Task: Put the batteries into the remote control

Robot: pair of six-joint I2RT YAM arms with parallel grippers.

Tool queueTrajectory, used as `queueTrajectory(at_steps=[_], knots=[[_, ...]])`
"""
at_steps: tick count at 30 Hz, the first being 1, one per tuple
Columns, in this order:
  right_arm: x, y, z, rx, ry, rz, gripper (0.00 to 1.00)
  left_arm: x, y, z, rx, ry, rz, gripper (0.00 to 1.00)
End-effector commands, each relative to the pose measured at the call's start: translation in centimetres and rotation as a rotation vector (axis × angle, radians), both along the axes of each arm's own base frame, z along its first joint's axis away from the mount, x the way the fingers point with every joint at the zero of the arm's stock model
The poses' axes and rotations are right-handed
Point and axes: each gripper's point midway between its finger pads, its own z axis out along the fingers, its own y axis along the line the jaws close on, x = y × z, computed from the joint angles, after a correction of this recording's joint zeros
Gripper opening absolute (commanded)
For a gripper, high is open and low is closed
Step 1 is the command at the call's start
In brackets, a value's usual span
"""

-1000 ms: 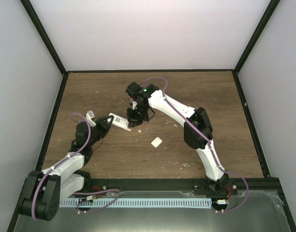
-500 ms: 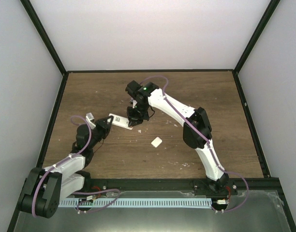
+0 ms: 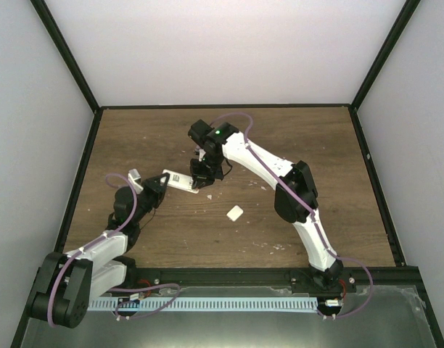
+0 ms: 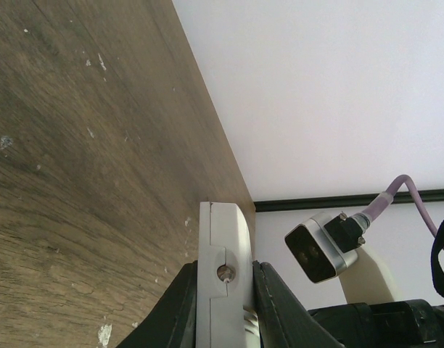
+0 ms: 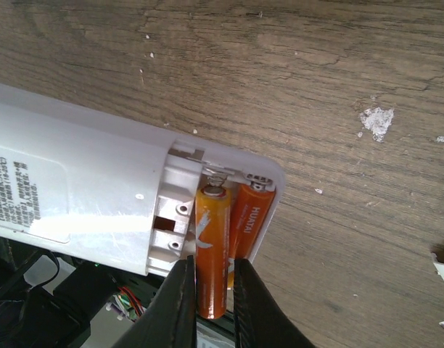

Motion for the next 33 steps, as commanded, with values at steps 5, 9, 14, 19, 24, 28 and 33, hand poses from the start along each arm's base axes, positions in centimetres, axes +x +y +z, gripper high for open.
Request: queueTrajectory(at_steps=[5, 9, 14, 19, 24, 28, 33], knots=[[0.4, 0.9, 1.4, 0.045, -0.013, 0.000, 0.11, 0.1, -0.2, 2.7, -0.038, -0.094, -0.003, 0.00], [0.4, 1.0, 1.5, 0.047, -0.016, 0.001, 0.11, 0.1, -0.2, 2.8, -0.036, -0.095, -0.002, 0.00], [0.7, 1.2, 2.2, 0.063, -0.033, 0.004, 0.12, 0.1, -0.2, 2.8, -0.042, -0.093, -0.001, 0.00], [0.9, 1.4, 3.3, 0.091, -0.062, 0.005, 0.13, 0.1, -0.2, 2.8, -0.047, -0.091, -0.001, 0.00], [1.0, 1.5, 3.9, 0.103, -0.076, 0.006, 0.13, 0.1, -0.2, 2.9, -0.046, -0.090, -0.002, 0.00], [1.3, 0.7, 4.9, 0.086, -0.124, 0.000, 0.15, 0.0, 0.0, 3.0, -0.038, -0.090, 0.007, 0.00], [2.7, -1.3, 7.9, 0.061, -0.287, -0.010, 0.26, 0.0, 0.3, 3.1, -0.036, -0.085, 0.023, 0.00]])
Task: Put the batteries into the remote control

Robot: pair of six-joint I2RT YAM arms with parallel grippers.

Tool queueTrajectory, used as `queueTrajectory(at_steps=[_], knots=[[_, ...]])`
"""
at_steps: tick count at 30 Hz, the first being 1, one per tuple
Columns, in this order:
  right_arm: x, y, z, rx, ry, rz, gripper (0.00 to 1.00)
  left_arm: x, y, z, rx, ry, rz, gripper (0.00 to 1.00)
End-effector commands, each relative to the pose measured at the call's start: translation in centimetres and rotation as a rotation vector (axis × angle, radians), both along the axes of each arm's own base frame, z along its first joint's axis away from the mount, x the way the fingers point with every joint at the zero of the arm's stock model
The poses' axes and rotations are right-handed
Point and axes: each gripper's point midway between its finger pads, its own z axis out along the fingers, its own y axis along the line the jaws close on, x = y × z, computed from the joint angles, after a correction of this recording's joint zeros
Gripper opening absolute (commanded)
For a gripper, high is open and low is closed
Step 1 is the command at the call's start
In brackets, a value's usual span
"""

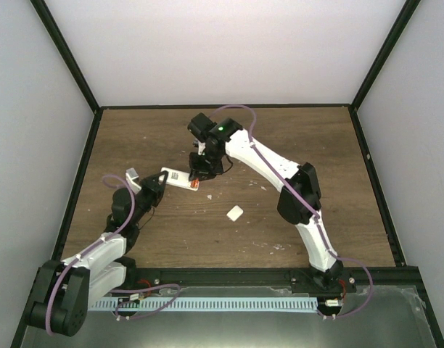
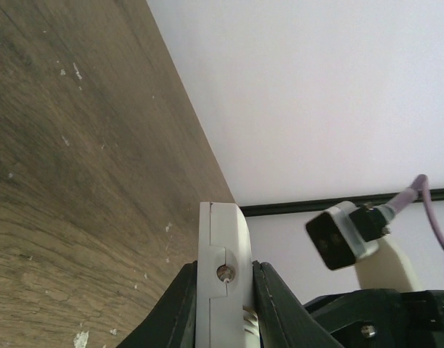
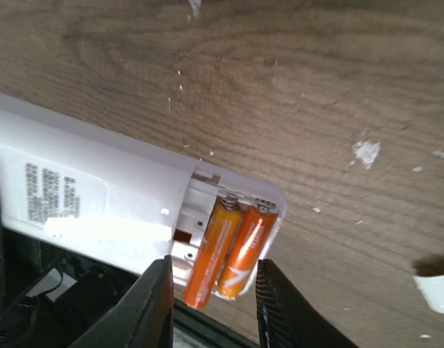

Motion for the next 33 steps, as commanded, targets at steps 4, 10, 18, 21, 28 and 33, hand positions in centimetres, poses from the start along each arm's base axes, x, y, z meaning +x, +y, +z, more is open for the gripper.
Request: queueTrajectory(at_steps=[4, 10, 18, 21, 28, 33], knots=[[2.2, -3.5, 8.6, 0.046, -0.395, 0.006, 0.38, -0.1, -0.3, 2.2, -0.024, -0.040, -0.011, 0.00], [2.4, -6.3, 9.9, 0.288, -0.509, 0.027, 0.65, -0.1, -1.5, 3.0, -0.062, 0.004, -0.084, 0.00], [0.7, -7.1, 7.8, 0.440, -0.453, 0.136, 0.86, -0.7, -4.2, 3.6, -0.126, 0.074, -0.251, 0.00], [0.4, -6.8, 7.8, 0.459, -0.455, 0.189, 0.92, -1.2, -5.6, 3.5, -0.120, 0.105, -0.357, 0.00], [-0.4, -6.1, 6.8, 0.485, -0.348, 0.239, 1.00, -1.9, -6.7, 3.3, -0.119, 0.110, -0.447, 0.00], [-1.3, -5.7, 5.3, 0.495, -0.238, 0.262, 1.00, -2.0, -7.3, 4.1, -0.124, 0.094, -0.497, 0.00]])
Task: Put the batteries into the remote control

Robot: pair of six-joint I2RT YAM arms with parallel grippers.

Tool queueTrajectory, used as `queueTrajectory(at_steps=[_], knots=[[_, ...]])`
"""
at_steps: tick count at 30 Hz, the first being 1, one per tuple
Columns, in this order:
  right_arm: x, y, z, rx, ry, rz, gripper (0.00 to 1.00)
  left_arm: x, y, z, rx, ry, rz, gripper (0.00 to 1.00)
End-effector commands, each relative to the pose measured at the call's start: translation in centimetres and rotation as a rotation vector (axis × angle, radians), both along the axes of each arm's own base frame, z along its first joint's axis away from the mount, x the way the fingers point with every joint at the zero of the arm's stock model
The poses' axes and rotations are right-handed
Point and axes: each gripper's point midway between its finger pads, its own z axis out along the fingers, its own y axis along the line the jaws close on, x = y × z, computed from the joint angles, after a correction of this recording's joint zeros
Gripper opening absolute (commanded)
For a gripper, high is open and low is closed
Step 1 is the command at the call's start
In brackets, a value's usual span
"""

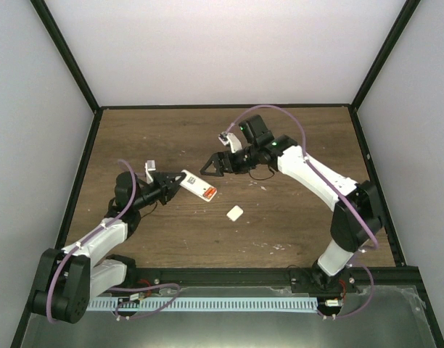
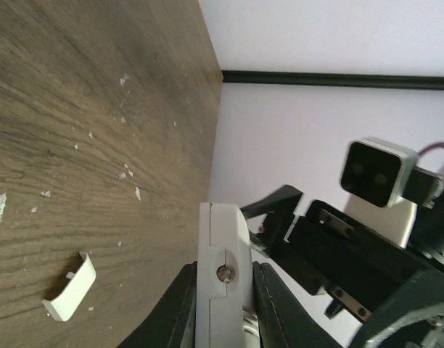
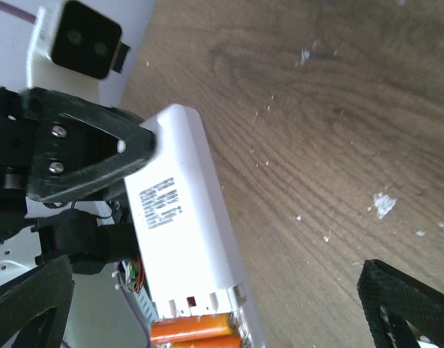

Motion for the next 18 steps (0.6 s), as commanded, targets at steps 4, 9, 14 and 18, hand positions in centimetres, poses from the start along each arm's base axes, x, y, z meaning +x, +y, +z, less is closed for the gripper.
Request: queueTrajectory(at_steps=[4, 9, 14, 18], knots=[[-1.4, 0.1, 0.2, 0.007, 0.055, 0.088, 1.00, -0.1, -1.1, 2.5, -0.027, -0.072, -0.094, 0.00], [-3.0, 0.0, 0.2, 0.031, 0.096, 0.150, 0.96, 0.0, -1.2, 2.4, -0.017, -0.085, -0.111, 0.00], [-4.2, -0.1, 0.6, 0.050, 0.119, 0.194, 0.95, 0.1, -1.3, 2.0, -0.015, -0.091, -0.128, 0.00], [-5.0, -0.4, 0.4, 0.033, 0.128, 0.210, 0.94, 0.2, -1.4, 2.0, -0.011, -0.095, -0.134, 0.00]])
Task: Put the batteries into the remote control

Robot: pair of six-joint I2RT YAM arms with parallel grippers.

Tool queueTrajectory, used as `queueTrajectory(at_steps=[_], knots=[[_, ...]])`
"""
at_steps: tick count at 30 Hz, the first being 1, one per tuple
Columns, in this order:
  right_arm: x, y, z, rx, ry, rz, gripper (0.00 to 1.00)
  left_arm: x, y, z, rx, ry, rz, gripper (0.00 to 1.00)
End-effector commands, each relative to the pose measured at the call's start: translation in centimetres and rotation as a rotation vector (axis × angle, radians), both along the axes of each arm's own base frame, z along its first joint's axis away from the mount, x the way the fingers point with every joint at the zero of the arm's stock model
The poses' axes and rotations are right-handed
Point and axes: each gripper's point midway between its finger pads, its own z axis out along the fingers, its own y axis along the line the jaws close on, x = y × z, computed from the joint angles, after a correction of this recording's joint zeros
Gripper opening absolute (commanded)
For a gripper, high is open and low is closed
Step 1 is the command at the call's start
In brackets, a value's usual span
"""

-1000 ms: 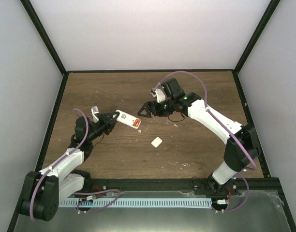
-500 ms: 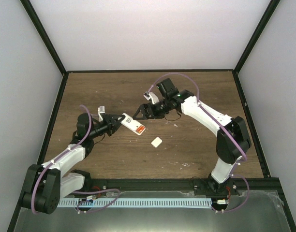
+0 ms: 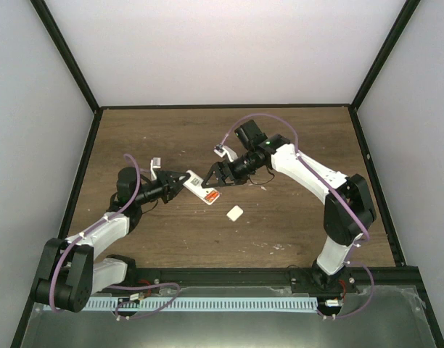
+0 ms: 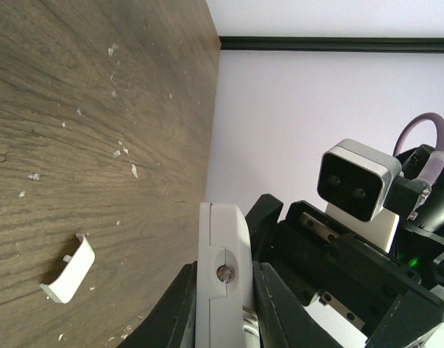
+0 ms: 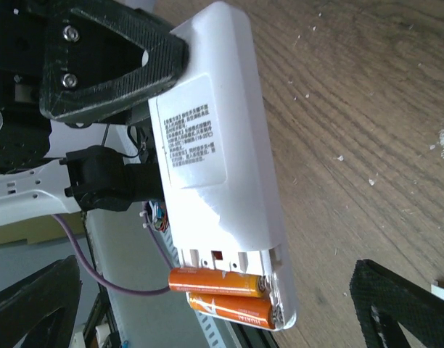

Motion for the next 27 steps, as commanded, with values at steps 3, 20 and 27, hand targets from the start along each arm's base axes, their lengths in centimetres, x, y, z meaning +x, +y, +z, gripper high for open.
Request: queueTrajectory(at_steps=[3, 20, 27], knots=[[-1.5, 0.1, 1.3, 0.002, -0.009, 0.053, 0.93, 0.6, -0.3, 2.2, -0.006, -0.097, -0.030, 0.00], [-1.9, 1.7, -0.2, -0.123, -0.044, 0.074, 0.85, 0.8, -0.4, 1.9, 0.004, -0.088, -0.032, 0.00], [-1.8, 1.8, 0.2, -0.117, -0.052, 0.071, 0.76, 0.5, -0.4, 1.5, -0.003, -0.086, -0.035, 0.00]])
